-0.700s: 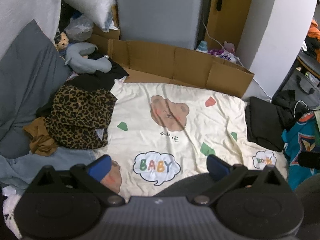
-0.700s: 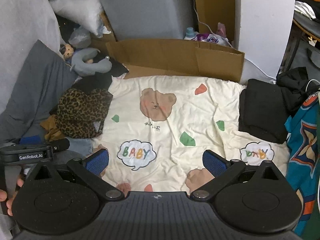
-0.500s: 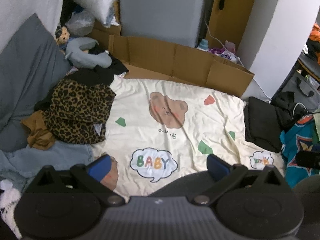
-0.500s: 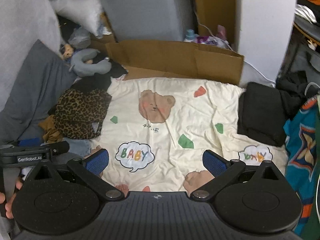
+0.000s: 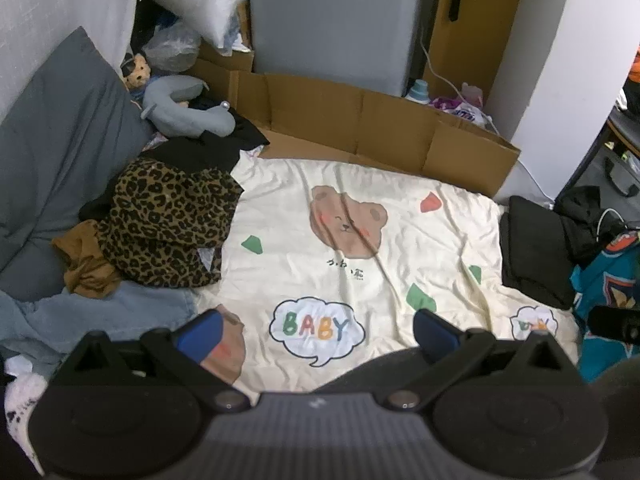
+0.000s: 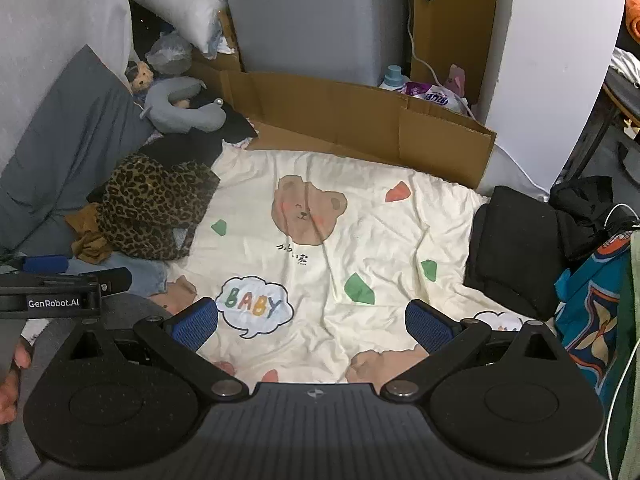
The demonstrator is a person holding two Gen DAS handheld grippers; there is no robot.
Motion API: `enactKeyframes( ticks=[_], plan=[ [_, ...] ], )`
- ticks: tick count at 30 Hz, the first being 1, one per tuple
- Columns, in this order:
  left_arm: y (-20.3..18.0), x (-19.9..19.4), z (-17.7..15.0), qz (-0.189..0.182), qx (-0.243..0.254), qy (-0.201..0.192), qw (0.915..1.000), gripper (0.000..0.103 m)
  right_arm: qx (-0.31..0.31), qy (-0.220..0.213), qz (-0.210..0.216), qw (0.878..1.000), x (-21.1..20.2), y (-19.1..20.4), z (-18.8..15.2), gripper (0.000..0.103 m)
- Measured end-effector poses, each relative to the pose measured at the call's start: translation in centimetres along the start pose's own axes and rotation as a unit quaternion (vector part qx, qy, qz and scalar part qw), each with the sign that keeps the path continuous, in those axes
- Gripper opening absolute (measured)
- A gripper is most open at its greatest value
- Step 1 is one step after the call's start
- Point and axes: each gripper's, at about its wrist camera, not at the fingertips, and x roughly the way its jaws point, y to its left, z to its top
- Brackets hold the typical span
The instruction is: Fold clothes
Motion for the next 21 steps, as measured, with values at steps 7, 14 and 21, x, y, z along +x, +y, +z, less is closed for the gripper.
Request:
enactKeyframes(
  ticks=[7, 14, 21],
  plan=[
    [0.21, 0.2, -0.06, -0.006, -0.007, 0.004, 1.0, 0.102, 0.008, -0.001, 0.012, 1.0, -0.3, -0.33, 0.1, 0.102],
    [0.45, 0.37, 0.0, -0.006, -0.014, 0.007, 0.9999, 0.102, 0.016, -0.008, 0.011, 1.0, -0.52, -0.56, -0.05, 0.102],
    [0.24, 0.61, 0.34, -0.002, -0.011, 0.013, 0.9999, 0.102, 0.024, -0.012, 0.01, 1.0, -0.63, -0.82, 0.15, 0.102]
  ],
)
